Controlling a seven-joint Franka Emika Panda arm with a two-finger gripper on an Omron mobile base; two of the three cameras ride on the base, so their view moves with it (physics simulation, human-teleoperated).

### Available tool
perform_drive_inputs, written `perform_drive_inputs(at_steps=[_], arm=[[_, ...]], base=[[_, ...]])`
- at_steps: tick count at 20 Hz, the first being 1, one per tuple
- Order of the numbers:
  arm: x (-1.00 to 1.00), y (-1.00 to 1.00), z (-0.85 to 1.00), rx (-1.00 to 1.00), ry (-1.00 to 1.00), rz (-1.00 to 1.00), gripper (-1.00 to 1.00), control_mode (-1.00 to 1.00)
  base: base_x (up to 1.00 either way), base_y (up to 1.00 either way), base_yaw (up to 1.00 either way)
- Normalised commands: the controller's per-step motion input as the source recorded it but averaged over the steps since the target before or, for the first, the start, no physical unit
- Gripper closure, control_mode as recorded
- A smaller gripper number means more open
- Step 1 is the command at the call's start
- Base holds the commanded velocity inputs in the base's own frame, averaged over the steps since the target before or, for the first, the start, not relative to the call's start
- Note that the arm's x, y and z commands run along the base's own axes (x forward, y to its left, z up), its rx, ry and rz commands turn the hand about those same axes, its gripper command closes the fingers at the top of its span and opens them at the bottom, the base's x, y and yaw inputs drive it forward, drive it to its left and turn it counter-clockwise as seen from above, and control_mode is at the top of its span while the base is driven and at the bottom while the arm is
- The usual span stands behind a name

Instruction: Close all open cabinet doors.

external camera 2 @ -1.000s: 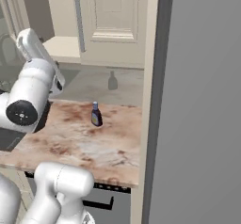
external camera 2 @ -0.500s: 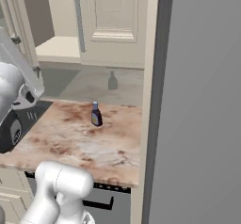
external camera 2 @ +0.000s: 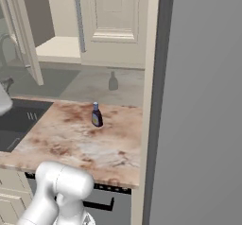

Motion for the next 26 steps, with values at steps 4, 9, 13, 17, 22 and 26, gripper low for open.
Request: perform_drive_inputs(at_steps=[4, 9, 13, 17, 22, 26], arm=[[-0.07, 0.78, -0.52, 0.00, 0.23, -0.15, -1.00, -1.00], [0.13, 1.00, -0.55, 0.00, 0.15, -0.12, -1.00, -1.00], [0.37, 1.00, -0.45, 0.00, 0.10, -0.06, -1.00, -1.00], [0.67, 0.89, -0.17, 0.01, 0.01, -0.07, -1.00, -1.00], [0.97, 0.67, -0.07, 0.05, -0.01, -0.09, -1.00, -1.00], [1.00, 0.16, -0.06, 0.04, -0.02, -0.08, -1.00, -1.00]], base=[[0.00, 0.00, 0.00], [0.00, 0.00, 0.00], [0.00, 0.00, 0.00], [0.00, 0.00, 0.00], [0.00, 0.00, 0.00], [0.00, 0.00, 0.00]])
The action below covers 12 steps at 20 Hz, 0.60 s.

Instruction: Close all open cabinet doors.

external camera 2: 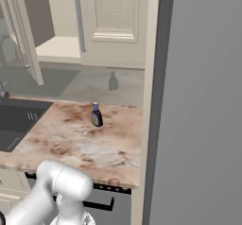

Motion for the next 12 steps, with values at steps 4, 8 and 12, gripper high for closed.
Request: perform_drive_inputs(at_steps=[4, 8, 12], arm=[[1.00, 0.00, -0.09, 0.01, -0.03, -0.01, -1.00, -1.00], [0.99, -0.11, -0.02, 0.01, -0.07, 0.00, -1.00, -1.00], [0.79, -0.27, 0.00, 0.00, -0.08, 0.00, -1.00, -1.00]], base=[[0.00, 0.00, 0.00], [0.00, 0.00, 0.00], [0.00, 0.00, 0.00]])
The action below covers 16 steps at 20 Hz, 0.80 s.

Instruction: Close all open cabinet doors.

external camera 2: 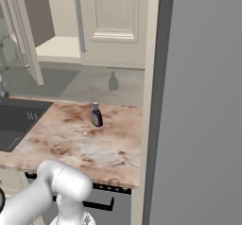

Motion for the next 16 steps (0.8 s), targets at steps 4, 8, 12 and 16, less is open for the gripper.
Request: perform_drive_inputs(at_steps=[4, 8, 12, 16], arm=[[0.26, -0.47, 0.00, 0.00, -0.12, 0.00, -1.00, -1.00], [0.00, -0.74, 0.00, 0.00, -0.12, -0.02, -1.00, -1.00], [0.12, -0.83, 0.00, 0.00, -0.04, -0.02, -1.00, -1.00], [0.30, -0.82, 0.00, 0.00, -0.01, 0.00, -1.00, -1.00]], base=[[0.00, 0.00, 0.00], [0.00, 0.00, 0.00], [0.00, 0.00, 0.00], [0.00, 0.00, 0.00]])
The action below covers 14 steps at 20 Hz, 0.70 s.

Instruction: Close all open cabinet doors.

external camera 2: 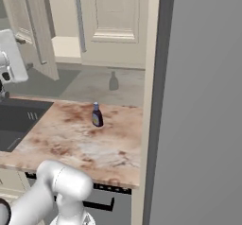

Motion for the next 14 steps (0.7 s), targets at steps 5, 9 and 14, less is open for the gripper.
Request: perform_drive_inputs(at_steps=[5, 9, 14], arm=[[0.69, -0.77, 0.00, 0.02, 0.00, 0.00, -1.00, -1.00], [0.98, -0.73, 0.00, 0.09, 0.02, 0.00, -1.00, -1.00], [1.00, -0.72, 0.00, 0.12, 0.05, 0.00, -1.00, -1.00]], base=[[0.00, 0.00, 0.00], [0.00, 0.00, 0.00], [0.00, 0.00, 0.00]])
